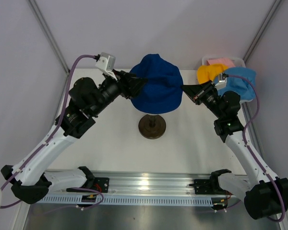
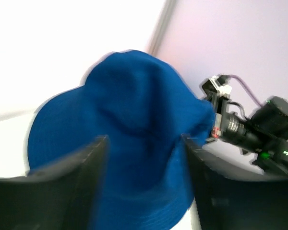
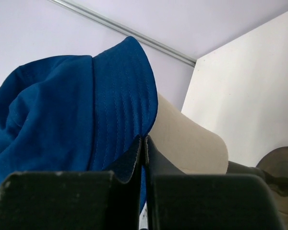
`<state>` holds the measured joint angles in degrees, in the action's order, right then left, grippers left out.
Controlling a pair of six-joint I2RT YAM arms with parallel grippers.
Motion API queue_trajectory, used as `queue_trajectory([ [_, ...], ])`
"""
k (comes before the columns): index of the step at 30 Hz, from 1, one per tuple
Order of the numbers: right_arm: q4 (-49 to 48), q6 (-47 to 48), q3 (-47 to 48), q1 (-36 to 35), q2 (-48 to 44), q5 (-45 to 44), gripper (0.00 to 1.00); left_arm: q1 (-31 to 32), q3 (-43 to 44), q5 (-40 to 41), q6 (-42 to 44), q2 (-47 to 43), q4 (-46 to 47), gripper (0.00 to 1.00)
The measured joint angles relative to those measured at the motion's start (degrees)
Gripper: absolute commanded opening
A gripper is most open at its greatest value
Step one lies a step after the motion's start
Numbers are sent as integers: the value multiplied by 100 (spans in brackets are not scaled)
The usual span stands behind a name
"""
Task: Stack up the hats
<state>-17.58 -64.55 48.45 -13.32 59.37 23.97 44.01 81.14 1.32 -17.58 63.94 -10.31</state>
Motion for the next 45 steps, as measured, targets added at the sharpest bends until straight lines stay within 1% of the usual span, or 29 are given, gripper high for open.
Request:
queue_trajectory([
  [1, -4, 50, 0, 0, 15, -13, 0, 2, 0, 151, -17, -52, -48, 83],
  [2, -44, 127, -7, 0, 50, -31, 0, 2, -2, 345, -98, -129, -107, 85],
  [5, -219, 247, -79, 0, 175, -50, 0, -13, -4, 820, -199, -380, -203, 85],
  [7, -363, 291, -111, 0, 341, -31, 0, -103, -24, 1150, -323, -597, -269, 83],
  [9, -514, 323, -146, -11, 564, 42, 0, -317, -103, 1360, -527, -789, -304, 82],
  [12, -549, 490, -151, -114, 798, 52, 0, -890, -380, 1405, -940, -984, -315, 80],
  [16, -544, 763, -151, -254, 868, 44, 0, -1685, -743, 804, -1375, -885, -205, 75],
  [18, -544, 874, -151, -264, 866, 39, 0, -1882, -752, 428, -1510, -675, -131, 73],
  [22, -474, 1150, -142, -310, 850, -39, 1, -1978, -629, -365, -1808, 59, -92, 70],
  [25, -391, 1327, -140, -356, 802, -129, 0, -1978, -616, -732, -2022, 407, -98, 67],
  [30, -293, 1499, -136, -378, 761, -229, 0, -2037, -713, -1062, -2363, 455, 136, 62],
  [31, -282, 1526, -129, -378, 761, -232, 0, -2044, -713, -1113, -2409, 448, 201, 58],
  [37, -240, 1576, -116, -387, 763, -256, 0, -2050, -883, -1353, -2610, 280, 570, 39],
  [43, -223, 1576, -83, -389, 804, -306, 0, -2059, -1084, -1423, -2741, 254, 916, 29],
  [45, -201, 1596, -39, -404, 844, -328, 0, -2063, -1250, -1419, -2745, 201, 1056, 22],
])
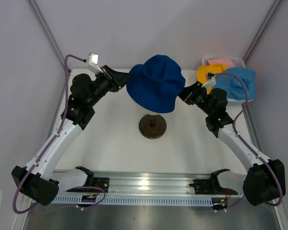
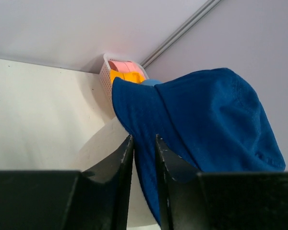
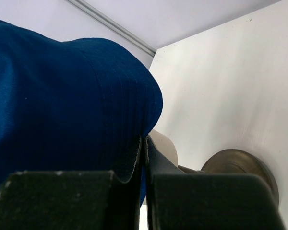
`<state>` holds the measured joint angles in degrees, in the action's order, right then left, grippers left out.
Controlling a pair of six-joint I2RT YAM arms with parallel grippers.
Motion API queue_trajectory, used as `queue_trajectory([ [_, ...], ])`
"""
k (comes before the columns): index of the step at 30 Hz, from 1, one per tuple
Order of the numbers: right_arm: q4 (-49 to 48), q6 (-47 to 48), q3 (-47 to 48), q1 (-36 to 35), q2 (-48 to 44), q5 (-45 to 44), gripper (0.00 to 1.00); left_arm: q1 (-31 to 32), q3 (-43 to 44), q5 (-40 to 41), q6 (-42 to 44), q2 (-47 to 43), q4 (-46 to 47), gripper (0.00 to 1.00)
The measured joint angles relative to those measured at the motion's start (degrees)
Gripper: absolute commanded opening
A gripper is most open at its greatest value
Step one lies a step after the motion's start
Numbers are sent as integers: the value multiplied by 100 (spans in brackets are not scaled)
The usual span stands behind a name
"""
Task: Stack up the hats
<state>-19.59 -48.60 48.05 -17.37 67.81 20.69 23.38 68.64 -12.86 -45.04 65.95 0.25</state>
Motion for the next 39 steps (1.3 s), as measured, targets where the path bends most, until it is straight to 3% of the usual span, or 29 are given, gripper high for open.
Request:
queue_trajectory([
  [3, 4, 76, 33, -22, 39, -48, 0, 0, -162, 28, 0, -92, 94, 15],
  [5, 4, 129, 42, -46, 72, -96, 0, -2, -195, 70, 4, -142, 111, 26],
  [6, 0, 166, 44, -68, 98, -118, 0, -2, -201, 70, 31, -162, 111, 38],
  [12, -4, 275, 96, -162, 293, -203, 0, -22, -212, 170, 31, -315, -83, 75],
  [15, -2, 339, 129, -170, 319, -232, 0, -35, -289, 216, -52, -476, -175, 75],
  [22, 35, 452, 164, -197, 319, -269, 0, -37, -343, -90, -358, -503, 79, 64],
  [25, 79, 487, 195, -199, 319, -302, 0, -37, -343, -299, -551, -273, 278, 47],
  [27, 111, 511, 214, -203, 319, -332, 0, -33, -343, -380, -612, -127, 321, 26],
  [29, 127, 533, 223, -203, 319, -358, 0, -28, -348, -393, -658, -55, 326, 15],
  [30, 129, 540, 223, -203, 319, -374, 0, -26, -352, -389, -660, -50, 330, 1],
  [36, 125, 664, 223, -212, 319, -450, 0, 4, -474, -177, -227, -249, 404, 1],
  [39, 105, 817, 223, -247, 319, -656, 0, 92, -1071, 92, 210, -684, 820, 1],
])
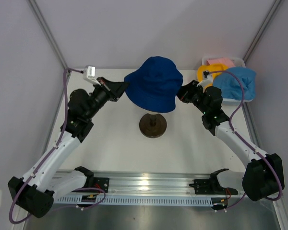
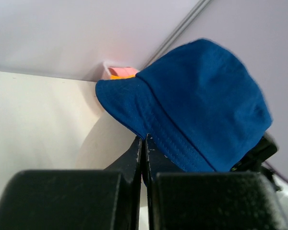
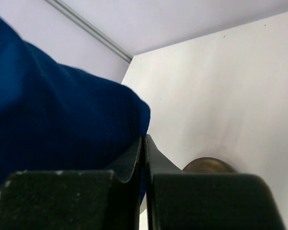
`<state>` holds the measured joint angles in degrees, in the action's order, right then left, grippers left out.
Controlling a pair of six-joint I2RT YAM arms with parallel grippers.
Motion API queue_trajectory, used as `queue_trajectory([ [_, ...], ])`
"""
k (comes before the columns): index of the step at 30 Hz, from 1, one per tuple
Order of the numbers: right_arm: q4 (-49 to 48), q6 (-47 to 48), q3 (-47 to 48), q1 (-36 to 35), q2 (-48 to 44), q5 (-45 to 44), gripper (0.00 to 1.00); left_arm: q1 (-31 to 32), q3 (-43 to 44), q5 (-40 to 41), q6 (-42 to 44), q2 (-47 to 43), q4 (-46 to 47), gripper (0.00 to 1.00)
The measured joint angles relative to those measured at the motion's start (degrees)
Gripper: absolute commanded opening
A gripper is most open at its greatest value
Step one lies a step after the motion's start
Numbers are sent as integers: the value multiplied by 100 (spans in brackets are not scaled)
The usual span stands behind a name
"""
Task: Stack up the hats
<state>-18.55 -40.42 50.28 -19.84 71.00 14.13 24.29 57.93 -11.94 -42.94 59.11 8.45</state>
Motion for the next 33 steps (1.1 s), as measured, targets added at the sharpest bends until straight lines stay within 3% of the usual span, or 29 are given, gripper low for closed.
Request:
queue_trajectory([
  [4, -120, 153, 7, -55, 0, -92, 0, 17, -748, 295, 352, -535, 372, 1],
  [14, -105, 334, 131, -68, 74, -240, 0, 22, -1123, 374, 673, -496, 1032, 1],
  [20, 81, 363, 564, 129, 415, -129, 11, 24, -1370, 297, 758, -501, 1434, 1],
  [23, 227, 352, 820, 494, 586, -70, 37, 24, -1464, 271, 800, -503, 1578, 1],
  [27, 461, 393, 1082, 981, 664, -70, 50, 42, -1572, 254, 798, -516, 1757, 2],
  [31, 763, 584, 1445, 1303, 669, -166, 69, 61, -1593, 232, 796, -518, 1810, 21],
  [33, 1016, 811, 1742, 1440, 693, -313, 83, 63, -1593, 227, 807, -520, 1786, 32],
])
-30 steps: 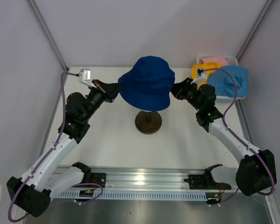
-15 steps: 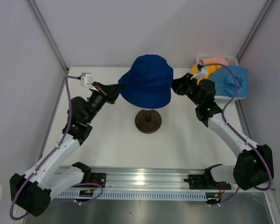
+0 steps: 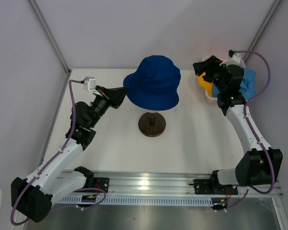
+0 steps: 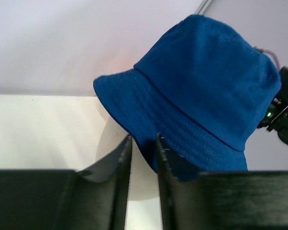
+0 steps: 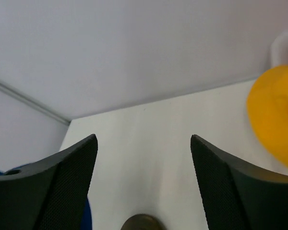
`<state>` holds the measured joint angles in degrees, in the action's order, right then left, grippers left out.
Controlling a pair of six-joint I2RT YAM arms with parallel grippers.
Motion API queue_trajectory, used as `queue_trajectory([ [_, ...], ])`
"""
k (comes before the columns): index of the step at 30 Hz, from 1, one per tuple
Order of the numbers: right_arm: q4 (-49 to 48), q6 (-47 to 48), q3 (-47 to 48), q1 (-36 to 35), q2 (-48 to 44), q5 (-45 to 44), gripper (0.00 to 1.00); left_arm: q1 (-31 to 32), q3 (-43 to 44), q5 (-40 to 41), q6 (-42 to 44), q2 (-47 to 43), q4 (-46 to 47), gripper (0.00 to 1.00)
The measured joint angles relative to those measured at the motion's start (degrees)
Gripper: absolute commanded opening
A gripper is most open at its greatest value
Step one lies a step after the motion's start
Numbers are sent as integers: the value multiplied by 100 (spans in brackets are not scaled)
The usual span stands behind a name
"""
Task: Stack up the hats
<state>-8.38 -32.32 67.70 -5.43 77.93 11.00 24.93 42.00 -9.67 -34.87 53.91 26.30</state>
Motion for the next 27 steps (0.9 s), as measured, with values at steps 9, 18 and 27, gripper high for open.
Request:
queue_trajectory([
  [9, 1368, 1193, 1674, 726, 601, -1123, 100, -13, 796, 470, 144, -24, -1591, 92],
  [18, 2138, 1410, 1672, 2280, 1515, -1161, 99, -542, 2297, 1309, 389, -358, -3847, 100],
  [27, 2435, 1700, 1587, 2699, 1679, -1329, 99, -1084, 2087, 1652, 608, -702, -4819, 100],
])
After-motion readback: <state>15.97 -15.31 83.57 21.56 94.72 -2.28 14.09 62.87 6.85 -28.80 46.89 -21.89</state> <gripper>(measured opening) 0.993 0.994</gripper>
